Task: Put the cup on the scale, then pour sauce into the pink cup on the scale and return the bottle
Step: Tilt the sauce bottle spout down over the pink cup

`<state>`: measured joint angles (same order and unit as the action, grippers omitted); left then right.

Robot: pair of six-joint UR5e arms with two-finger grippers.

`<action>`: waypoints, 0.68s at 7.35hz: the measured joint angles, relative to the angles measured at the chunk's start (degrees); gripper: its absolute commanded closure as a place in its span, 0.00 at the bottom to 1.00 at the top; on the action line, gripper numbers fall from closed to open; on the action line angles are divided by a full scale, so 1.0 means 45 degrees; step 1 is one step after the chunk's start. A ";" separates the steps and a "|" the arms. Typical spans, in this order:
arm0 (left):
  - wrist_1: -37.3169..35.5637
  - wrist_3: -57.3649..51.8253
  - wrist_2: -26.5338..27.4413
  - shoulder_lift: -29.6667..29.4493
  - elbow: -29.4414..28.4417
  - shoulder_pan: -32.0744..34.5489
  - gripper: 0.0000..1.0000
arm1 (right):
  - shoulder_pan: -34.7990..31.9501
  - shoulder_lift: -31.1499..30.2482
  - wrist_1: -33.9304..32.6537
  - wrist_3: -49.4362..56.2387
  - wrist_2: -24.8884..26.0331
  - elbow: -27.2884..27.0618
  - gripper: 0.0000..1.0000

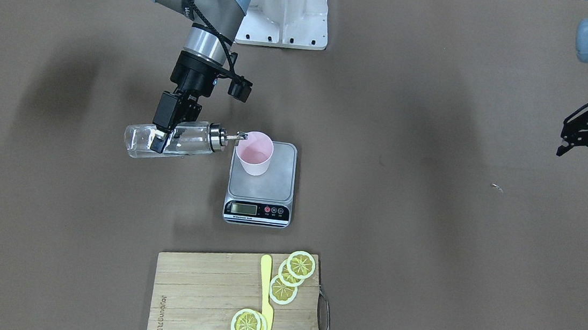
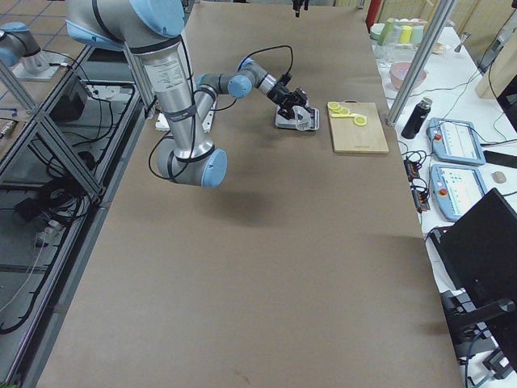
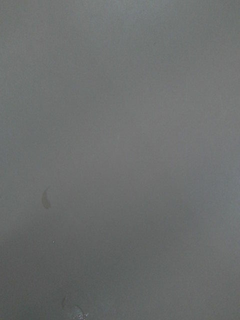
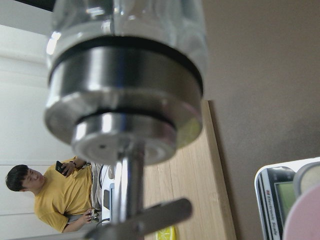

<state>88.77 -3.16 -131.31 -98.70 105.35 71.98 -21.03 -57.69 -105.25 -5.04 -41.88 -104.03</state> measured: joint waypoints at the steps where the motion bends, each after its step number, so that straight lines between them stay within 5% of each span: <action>1: 0.0000 0.0000 0.0000 0.0000 0.0003 0.0000 0.03 | 0.0039 0.0017 -0.0249 0.0043 0.0166 0.0007 0.83; 5: 0.0000 0.0000 0.0000 0.0000 0.0000 0.0018 0.03 | 0.0064 0.0432 -0.0660 0.0346 0.0476 0.0414 0.83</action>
<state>88.77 -3.16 -131.31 -98.70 105.35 72.06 -20.75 -55.75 -108.22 -3.48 -39.74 -102.17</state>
